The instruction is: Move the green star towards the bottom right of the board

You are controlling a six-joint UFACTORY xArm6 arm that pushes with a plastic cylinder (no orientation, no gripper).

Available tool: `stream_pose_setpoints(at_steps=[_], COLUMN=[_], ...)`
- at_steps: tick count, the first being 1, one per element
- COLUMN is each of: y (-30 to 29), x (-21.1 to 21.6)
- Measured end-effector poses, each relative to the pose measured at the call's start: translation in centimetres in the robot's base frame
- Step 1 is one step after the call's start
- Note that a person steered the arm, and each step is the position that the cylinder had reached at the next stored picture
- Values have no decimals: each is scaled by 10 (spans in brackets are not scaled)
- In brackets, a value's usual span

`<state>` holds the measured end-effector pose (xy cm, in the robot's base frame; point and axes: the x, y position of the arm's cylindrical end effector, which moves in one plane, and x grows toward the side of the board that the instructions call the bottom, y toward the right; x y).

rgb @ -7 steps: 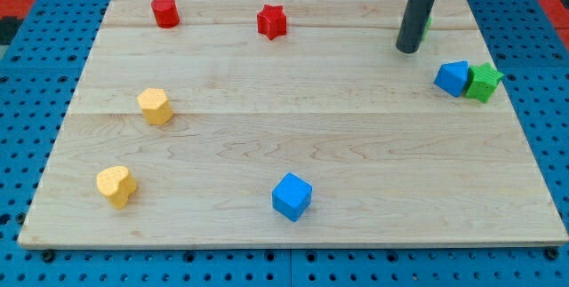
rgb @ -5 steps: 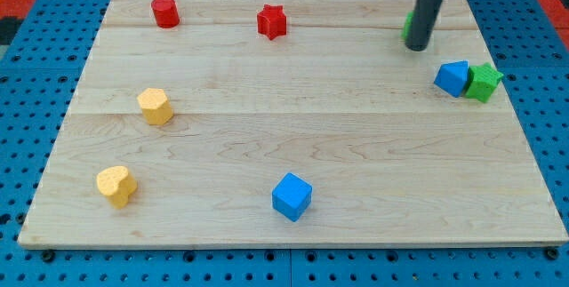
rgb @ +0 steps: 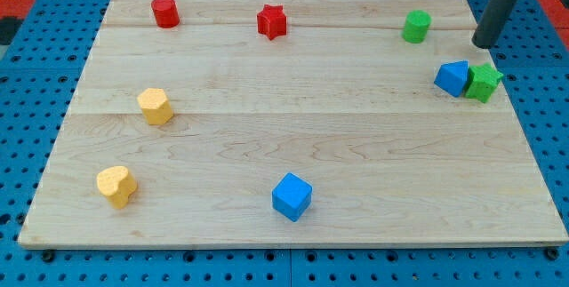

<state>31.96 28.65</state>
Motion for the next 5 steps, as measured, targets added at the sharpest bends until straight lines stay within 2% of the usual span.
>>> stream_pose_setpoints(at_steps=[2, 5], y=[-12, -64], x=[54, 139])
